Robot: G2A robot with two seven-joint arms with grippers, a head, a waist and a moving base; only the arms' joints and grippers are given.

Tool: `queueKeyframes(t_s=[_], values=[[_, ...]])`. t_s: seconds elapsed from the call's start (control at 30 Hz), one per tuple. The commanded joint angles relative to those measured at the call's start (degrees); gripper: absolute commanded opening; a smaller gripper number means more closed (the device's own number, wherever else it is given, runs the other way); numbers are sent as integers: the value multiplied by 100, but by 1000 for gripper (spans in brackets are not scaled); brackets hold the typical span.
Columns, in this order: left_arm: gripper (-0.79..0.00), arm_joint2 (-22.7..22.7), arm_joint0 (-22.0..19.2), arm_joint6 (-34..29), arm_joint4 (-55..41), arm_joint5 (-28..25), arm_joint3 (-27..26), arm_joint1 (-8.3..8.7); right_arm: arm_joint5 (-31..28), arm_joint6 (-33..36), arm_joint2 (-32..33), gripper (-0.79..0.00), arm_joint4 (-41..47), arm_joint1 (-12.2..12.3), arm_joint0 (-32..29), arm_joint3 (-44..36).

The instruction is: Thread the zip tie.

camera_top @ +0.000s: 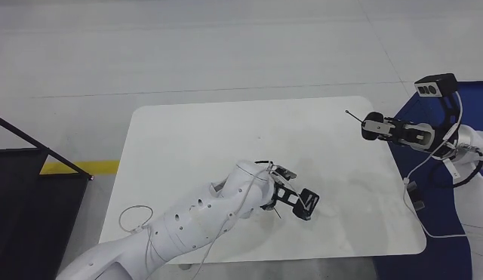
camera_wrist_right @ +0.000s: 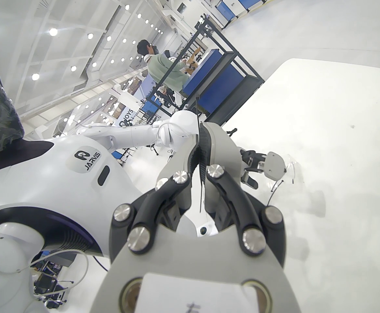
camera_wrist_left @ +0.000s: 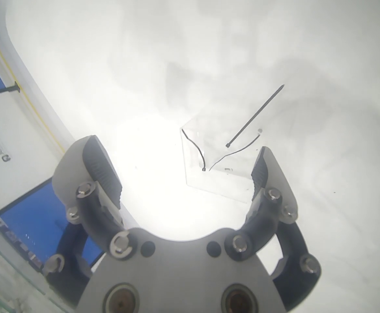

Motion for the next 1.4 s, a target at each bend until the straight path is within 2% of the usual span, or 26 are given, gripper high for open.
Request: queueKeyframes(t_s=[0.0, 0.17, 0.2, 0.23, 0.3, 0.33, 0.37, 0.4, 0.53, 0.6, 0.83, 1.37], values=[[0, 79, -176, 88, -239, 9, 53, 37, 0, 0, 0, -785, 0, 0, 0, 0], [0, 470, -757, -163, -1252, 9, -7, 202, 0, 0, 0, -785, 0, 0, 0, 0], [-25, 574, -891, -276, -1455, 9, 35, 234, 0, 0, 0, -785, 0, 0, 0, 0], [-108, 676, -1018, -312, -1705, 9, 62, 259, 0, 0, 0, -785, 0, 0, 0, 0], [-203, 886, -1291, -313, -2112, 9, 129, 309, 0, 0, 0, -785, 0, 0, 0, 0], [-345, 1026, -1432, -313, -2175, 9, 213, 334, 0, 0, 0, -785, 0, 0, 0, 0], [-416, 1176, -1556, -313, -2207, 9, 292, 352, 0, 0, 0, -785, 0, 0, 0, 0], [-440, 1316, -1657, -313, -2272, 9, 385, 364, 0, 0, 0, -785, 0, 0, 0, 0], [-416, 1746, -1951, -388, -2536, 83, 606, 343, 0, 0, 0, -785, 0, 0, 0, 0], [-443, 1746, -1940, -445, -2556, 140, 745, 314, 0, 0, 0, -785, 0, 0, 0, 0], [-416, 1746, -1845, -314, -2381, 9, 1032, 122, 0, 0, 0, -785, 0, 0, 0, 0], [-425, 1746, -1644, -314, -2236, 9, 1808, -372, 0, 0, 0, -785, 0, 0, 0, 0]])
